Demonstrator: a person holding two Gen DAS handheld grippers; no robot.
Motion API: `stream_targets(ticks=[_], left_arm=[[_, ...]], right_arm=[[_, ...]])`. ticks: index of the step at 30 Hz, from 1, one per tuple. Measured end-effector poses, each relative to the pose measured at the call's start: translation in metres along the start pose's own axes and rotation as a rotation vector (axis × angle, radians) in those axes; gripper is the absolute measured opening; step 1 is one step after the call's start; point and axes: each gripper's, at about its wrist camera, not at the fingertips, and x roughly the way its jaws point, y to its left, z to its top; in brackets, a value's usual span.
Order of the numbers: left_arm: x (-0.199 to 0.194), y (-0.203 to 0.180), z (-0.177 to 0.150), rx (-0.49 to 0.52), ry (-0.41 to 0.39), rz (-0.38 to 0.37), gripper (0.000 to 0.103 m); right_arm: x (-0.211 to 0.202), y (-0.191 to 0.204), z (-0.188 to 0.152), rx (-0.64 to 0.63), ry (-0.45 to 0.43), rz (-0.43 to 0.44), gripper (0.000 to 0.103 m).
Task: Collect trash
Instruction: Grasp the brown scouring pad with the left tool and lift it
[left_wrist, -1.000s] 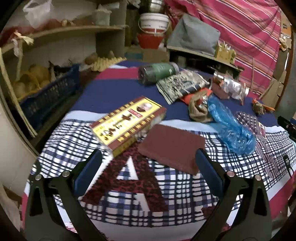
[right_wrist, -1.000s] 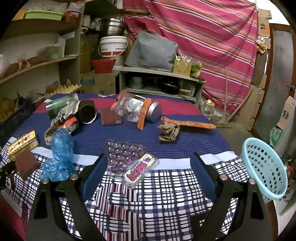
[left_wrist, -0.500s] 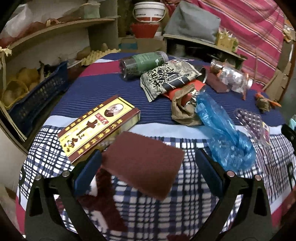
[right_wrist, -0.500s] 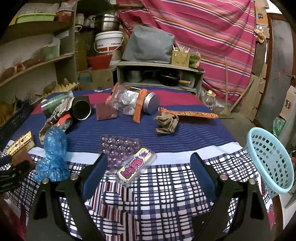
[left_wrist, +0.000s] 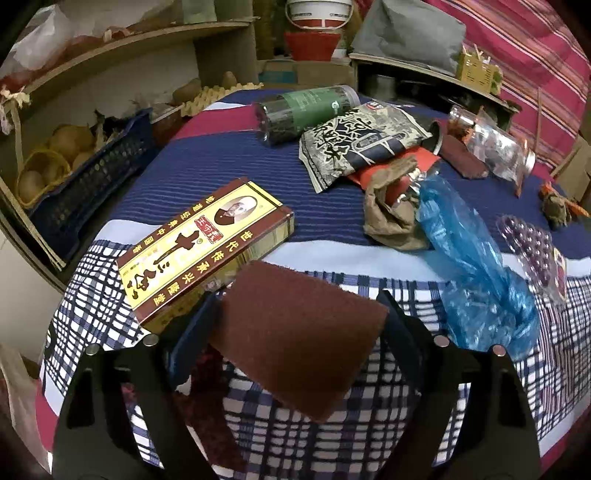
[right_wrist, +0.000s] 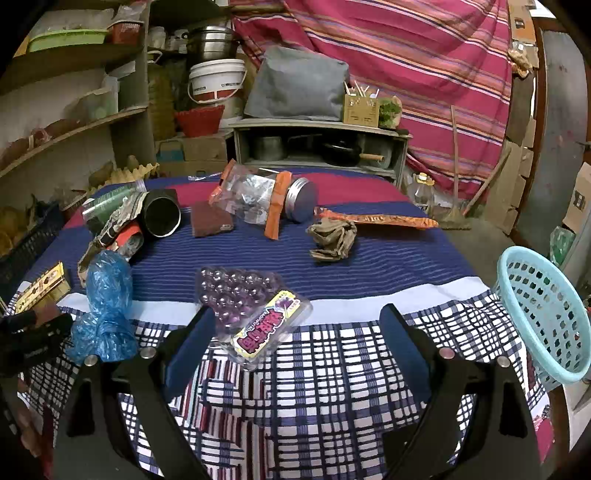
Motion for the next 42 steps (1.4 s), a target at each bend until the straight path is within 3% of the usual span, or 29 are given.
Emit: stream_targets(ticks=[8,15,29,35,42], left_arm=[[-0.017,-0.006,-0.011,0.083,-0.039,-0.034,0.068],[-0.036,-0.002,-0.013,0.079,-0.077,-0.090,0.045],[-0.062,0.023,-0.025,0.055,-0.128,-0.083,0.045],[-0.058,0.048,-0.039,0.014,-0.097,-0.086,0.045],[-0.062,0.048,-0.040,0.036,-0.120,-0.155,0.022]], right_arm=[[-0.001,-0.008,-0.001,0.022,0.001,0.000,0.089],[0.001,-0.019,-0.004,0.026,0.020,-0.021,0.089],[0.008,-0.020,-0.010,0.015,0.058,-0.046,0.089],[0.005,-0.007,-0.011,-0.019,0.047,-0.033,0.089],[0.000,0.010,-0.013,-0.063,0.043,-0.003,0.089]])
